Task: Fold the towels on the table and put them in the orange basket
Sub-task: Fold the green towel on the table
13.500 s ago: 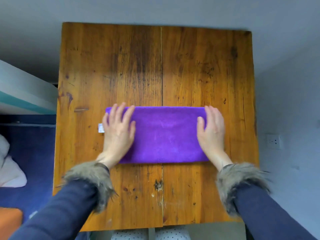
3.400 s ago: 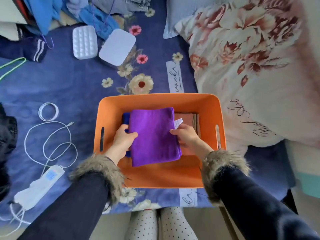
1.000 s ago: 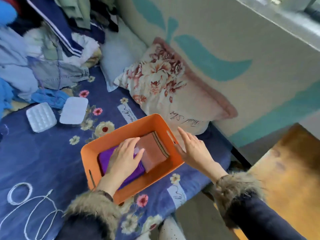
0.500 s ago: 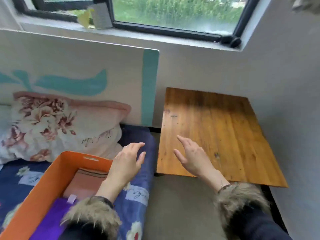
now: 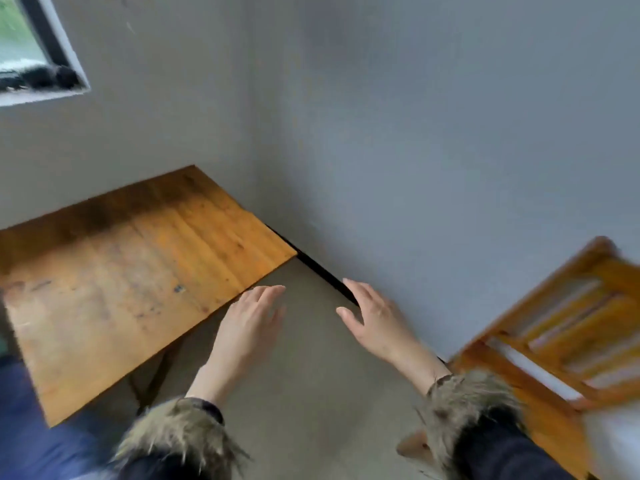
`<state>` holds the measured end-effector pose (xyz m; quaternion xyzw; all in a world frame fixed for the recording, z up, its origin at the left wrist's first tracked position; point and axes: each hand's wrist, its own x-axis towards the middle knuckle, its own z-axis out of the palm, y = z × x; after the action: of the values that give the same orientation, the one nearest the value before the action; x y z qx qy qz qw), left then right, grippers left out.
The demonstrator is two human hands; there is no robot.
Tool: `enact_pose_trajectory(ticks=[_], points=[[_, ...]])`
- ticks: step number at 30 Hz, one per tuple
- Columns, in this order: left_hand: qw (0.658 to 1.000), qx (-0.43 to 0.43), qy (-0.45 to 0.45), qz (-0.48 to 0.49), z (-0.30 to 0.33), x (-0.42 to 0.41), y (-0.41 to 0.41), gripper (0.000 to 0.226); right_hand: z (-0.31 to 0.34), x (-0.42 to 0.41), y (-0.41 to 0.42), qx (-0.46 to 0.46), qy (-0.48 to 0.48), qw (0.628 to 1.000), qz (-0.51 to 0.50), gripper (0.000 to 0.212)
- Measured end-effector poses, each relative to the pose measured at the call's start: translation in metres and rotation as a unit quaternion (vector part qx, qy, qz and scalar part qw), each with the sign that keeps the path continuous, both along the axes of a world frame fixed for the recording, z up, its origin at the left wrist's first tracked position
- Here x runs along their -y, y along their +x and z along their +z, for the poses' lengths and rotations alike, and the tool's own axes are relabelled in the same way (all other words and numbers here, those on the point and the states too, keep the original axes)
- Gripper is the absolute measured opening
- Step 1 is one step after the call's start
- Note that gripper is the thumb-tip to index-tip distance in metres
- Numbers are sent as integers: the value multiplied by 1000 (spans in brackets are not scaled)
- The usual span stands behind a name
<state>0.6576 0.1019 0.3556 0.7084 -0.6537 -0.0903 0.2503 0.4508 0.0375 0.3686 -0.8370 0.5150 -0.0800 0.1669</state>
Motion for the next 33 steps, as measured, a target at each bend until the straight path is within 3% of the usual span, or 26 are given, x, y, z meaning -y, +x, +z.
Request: enact_pose_trajectory(ticks=[4, 10, 17, 28, 33], points=[[994, 3, 2, -105, 4, 31, -125, 43, 2, -21, -134, -13, 5, 994, -111, 55], [959, -18, 6, -281, 9, 54, -308, 33, 9, -85, -306, -5, -6, 954, -300, 56], [873, 37, -22, -485, 9, 61, -492, 31, 5, -149, -453, -4, -13, 881, -472, 56], [773, 55, 29, -631, -9, 43, -756, 38, -14, -212, -652, 9, -12, 775, -632, 55], [707, 100, 44, -699, -18, 8, -857, 38, -33, -260, -726, 40, -5, 715, -698, 56]])
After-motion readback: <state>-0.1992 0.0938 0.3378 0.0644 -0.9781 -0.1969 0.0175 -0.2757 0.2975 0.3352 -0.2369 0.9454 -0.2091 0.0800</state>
